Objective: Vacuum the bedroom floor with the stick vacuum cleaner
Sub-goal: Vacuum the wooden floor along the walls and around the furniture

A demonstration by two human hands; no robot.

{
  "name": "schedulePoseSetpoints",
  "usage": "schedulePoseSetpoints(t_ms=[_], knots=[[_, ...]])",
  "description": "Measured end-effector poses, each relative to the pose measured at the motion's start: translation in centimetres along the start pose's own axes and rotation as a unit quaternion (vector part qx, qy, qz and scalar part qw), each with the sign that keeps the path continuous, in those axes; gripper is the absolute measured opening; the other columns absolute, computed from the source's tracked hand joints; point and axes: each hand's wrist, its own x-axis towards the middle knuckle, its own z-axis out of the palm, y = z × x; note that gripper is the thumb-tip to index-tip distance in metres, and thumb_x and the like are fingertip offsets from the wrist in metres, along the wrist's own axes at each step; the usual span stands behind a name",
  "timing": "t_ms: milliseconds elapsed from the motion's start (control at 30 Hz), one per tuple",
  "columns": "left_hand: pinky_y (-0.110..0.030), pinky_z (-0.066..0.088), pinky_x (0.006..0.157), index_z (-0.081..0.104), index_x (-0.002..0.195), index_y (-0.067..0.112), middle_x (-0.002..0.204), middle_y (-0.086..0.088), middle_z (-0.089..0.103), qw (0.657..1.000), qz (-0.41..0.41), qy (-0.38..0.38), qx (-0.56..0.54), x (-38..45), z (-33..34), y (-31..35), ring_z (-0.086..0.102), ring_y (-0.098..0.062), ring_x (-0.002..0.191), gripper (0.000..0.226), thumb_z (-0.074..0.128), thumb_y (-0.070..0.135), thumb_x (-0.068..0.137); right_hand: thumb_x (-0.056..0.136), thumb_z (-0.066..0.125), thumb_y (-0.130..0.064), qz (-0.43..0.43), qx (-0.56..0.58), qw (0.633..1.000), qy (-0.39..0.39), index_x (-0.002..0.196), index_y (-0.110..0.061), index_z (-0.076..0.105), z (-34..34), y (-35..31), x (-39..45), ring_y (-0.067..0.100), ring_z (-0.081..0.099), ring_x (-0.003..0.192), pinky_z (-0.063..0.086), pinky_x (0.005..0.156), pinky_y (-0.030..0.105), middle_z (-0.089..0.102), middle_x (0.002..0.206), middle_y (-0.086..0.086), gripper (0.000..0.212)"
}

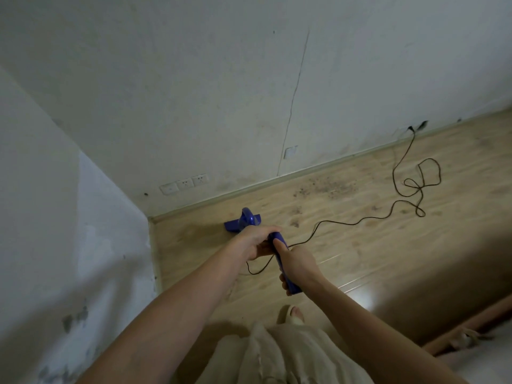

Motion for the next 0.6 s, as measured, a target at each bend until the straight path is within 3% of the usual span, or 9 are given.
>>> schedulePoseSetpoints(t_ms=[167,333,433,500,600], knots=[[-0.031,0.055,0.061,0.061,0.11,0.002,0.104,-0.017,0.067,0.999,0.018,0.012,-0.03,1.9,0.2,1.6,0.067,-0.024,0.079,0.027,0.068,0.016,0.087,0.099,0.038,-0.053,-0.016,-0.041,0.999,-0.012,0.094,-0.005,0.056,-0.8,-1.5,2.7,0.015,0.056,0.049,0.049,0.046,0.027,0.06,0.068,0.006,0.052],[-0.034,0.058,0.07,0.061,0.115,0.001,0.102,-0.016,0.068,0.997,0.027,0.038,-0.055,4.6,1.3,4.8,0.068,-0.026,0.084,0.033,0.068,0.018,0.087,0.1,0.037,-0.051,-0.035,-0.042,0.997,-0.049,0.098,-0.004,0.054,-3.2,-4.0,6.6,0.016,0.056,0.049,0.044,0.042,0.025,0.059,0.069,0.008,0.05],[-0.033,0.057,0.07,0.061,0.112,0.001,0.091,-0.013,0.068,0.994,0.026,0.064,-0.083,5.9,2.6,6.8,0.067,-0.024,0.077,0.031,0.067,0.019,0.088,0.101,0.036,-0.05,-0.043,-0.051,0.995,-0.077,0.091,-0.005,0.052,-4.7,-5.2,9.1,0.017,0.057,0.051,0.048,0.045,0.028,0.058,0.07,0.009,0.048],[-0.03,0.057,0.065,0.062,0.105,0.004,0.082,-0.011,0.068,0.993,0.022,0.067,-0.091,6.6,3.5,7.9,0.066,-0.02,0.069,0.024,0.066,0.021,0.089,0.101,0.035,-0.049,-0.053,-0.053,0.993,-0.089,0.102,-0.003,0.052,-5.6,-5.6,10.6,0.018,0.057,0.051,0.049,0.045,0.028,0.058,0.071,0.009,0.049],[-0.035,0.057,0.08,0.062,0.1,0.007,0.088,-0.013,0.07,0.993,0.027,0.059,-0.101,7.7,4.2,8.8,0.068,-0.022,0.079,0.022,0.068,0.024,0.088,0.101,0.036,-0.048,-0.044,-0.034,0.992,-0.114,0.106,-0.002,0.051,-7.3,-6.3,12.2,0.02,0.057,0.051,0.051,0.048,0.031,0.058,0.071,0.011,0.048]])
